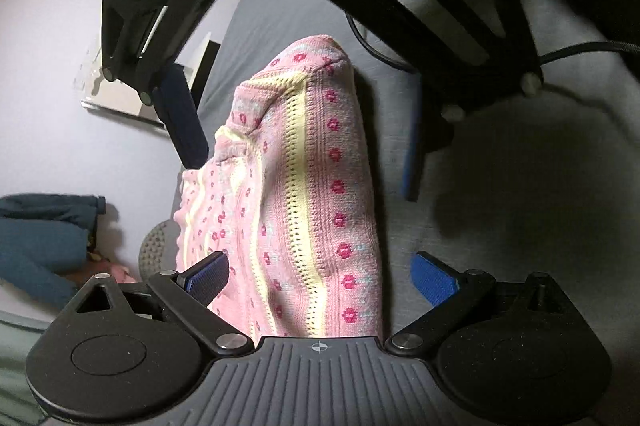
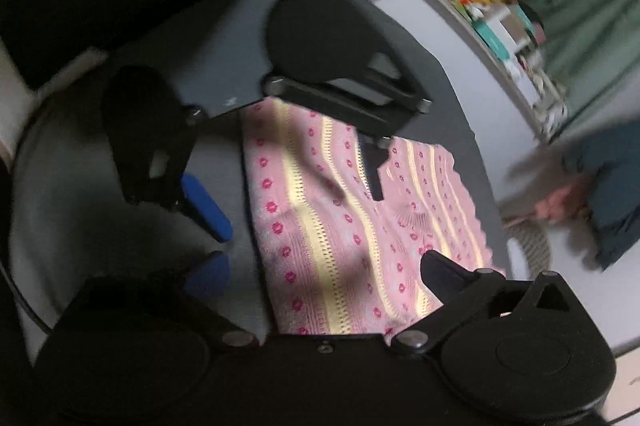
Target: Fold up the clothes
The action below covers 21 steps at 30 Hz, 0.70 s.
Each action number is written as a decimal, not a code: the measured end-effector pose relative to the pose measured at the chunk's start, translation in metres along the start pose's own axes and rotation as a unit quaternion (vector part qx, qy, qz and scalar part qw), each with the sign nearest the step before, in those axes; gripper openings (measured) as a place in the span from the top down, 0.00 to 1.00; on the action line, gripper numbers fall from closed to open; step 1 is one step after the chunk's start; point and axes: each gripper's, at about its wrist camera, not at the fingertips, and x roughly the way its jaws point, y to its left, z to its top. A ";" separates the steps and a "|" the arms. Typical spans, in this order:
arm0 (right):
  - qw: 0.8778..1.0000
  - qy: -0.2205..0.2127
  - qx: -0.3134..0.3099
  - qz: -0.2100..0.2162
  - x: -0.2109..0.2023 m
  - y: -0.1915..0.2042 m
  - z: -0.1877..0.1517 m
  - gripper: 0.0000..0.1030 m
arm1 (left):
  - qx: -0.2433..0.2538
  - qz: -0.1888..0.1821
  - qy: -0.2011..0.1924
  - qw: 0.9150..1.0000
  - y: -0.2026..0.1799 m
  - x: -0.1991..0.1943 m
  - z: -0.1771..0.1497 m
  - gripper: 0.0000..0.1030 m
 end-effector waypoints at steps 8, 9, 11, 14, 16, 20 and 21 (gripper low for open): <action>0.997 0.034 -0.063 -0.009 0.017 0.025 -0.005 0.00 | -0.022 -0.026 0.020 0.999 0.002 0.001 0.002 0.48; 0.998 0.034 -0.058 -0.008 0.018 0.024 -0.005 0.00 | -0.027 -0.031 0.021 0.999 0.003 0.001 0.001 0.51; 0.998 0.033 -0.052 -0.006 0.020 0.024 -0.007 0.00 | -0.038 -0.041 0.023 0.998 0.005 0.000 -0.001 0.54; 0.998 0.027 -0.055 -0.013 0.021 0.025 -0.007 0.00 | -0.069 -0.060 0.026 0.995 0.011 -0.001 -0.005 0.56; 0.998 0.021 -0.059 -0.020 0.021 0.027 -0.008 0.00 | -0.092 -0.074 0.026 0.993 0.017 0.000 -0.010 0.57; 0.997 0.011 -0.069 -0.035 0.022 0.030 -0.008 0.00 | -0.141 -0.106 0.029 0.984 0.030 -0.001 -0.018 0.59; 0.996 0.011 -0.074 -0.046 0.023 0.031 -0.008 0.00 | -0.152 -0.114 0.030 0.981 0.033 -0.001 -0.020 0.59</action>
